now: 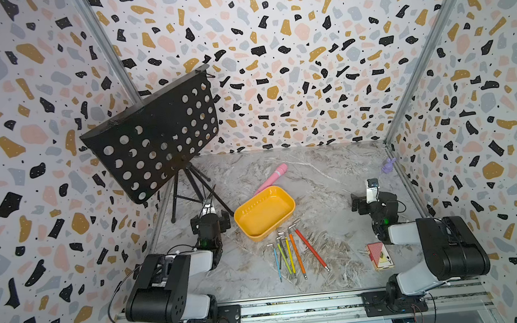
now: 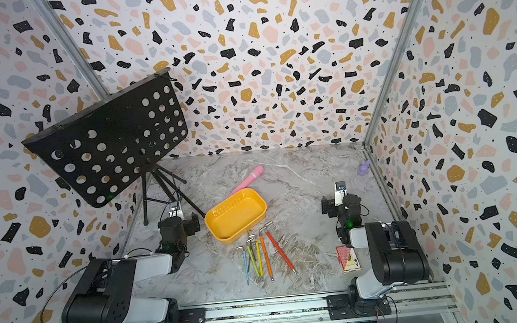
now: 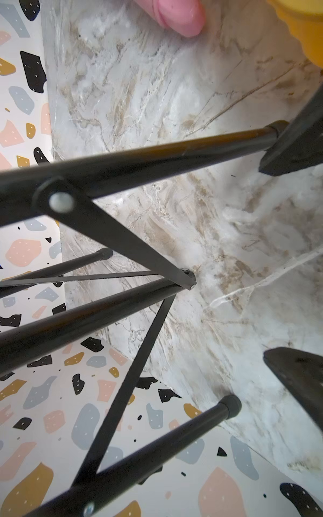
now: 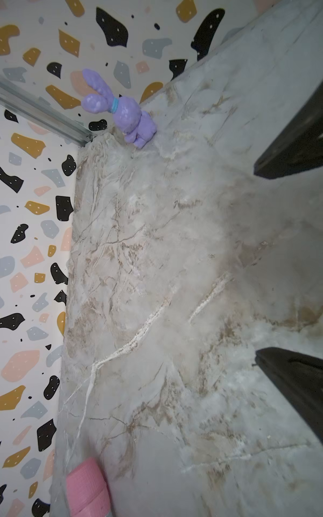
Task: Put the hex key on the desktop into the storage box
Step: Pick up the Allen key from the center of the board.
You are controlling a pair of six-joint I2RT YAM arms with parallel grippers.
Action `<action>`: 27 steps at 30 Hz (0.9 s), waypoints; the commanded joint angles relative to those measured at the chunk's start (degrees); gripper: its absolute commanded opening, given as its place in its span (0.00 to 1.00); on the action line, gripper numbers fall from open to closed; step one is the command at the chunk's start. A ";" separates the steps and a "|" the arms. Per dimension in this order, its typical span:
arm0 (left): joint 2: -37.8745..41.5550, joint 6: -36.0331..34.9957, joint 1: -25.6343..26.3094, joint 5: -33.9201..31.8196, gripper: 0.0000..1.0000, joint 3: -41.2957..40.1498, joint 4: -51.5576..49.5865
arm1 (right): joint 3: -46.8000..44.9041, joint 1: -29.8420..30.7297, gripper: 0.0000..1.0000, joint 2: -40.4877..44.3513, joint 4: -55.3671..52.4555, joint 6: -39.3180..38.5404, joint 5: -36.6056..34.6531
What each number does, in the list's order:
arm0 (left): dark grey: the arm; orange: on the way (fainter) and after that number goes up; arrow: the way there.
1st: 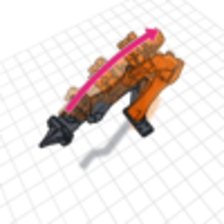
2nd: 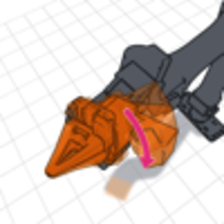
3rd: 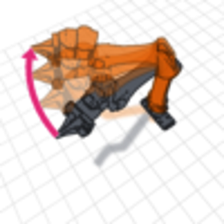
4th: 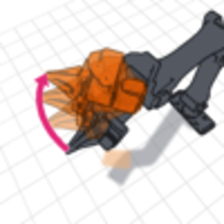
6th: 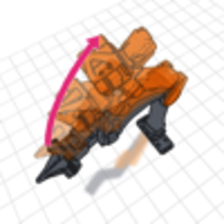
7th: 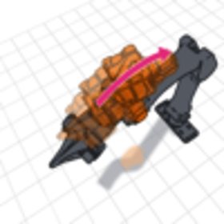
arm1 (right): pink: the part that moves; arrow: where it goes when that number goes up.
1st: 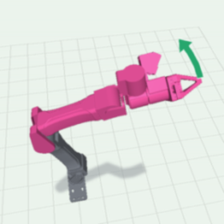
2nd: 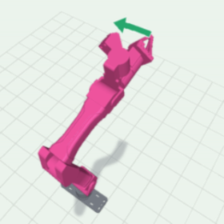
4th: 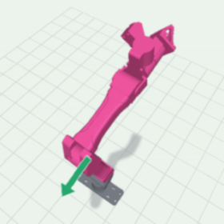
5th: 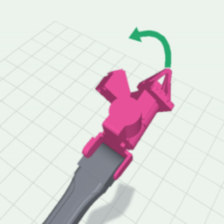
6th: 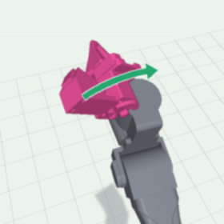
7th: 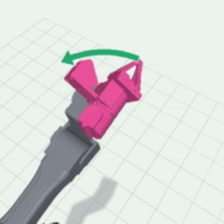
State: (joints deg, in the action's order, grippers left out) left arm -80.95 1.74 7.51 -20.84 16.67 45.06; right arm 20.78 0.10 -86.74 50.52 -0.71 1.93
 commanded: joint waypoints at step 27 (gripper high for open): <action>0.75 0.18 0.13 0.46 1.00 0.59 2.66 | -0.28 -0.19 1.00 0.20 -0.69 -0.46 -0.31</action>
State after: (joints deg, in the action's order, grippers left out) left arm -80.90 1.74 7.51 -20.84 16.71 45.08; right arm 20.67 0.10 -86.87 50.50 -0.73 1.91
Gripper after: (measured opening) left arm 0.998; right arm 0.999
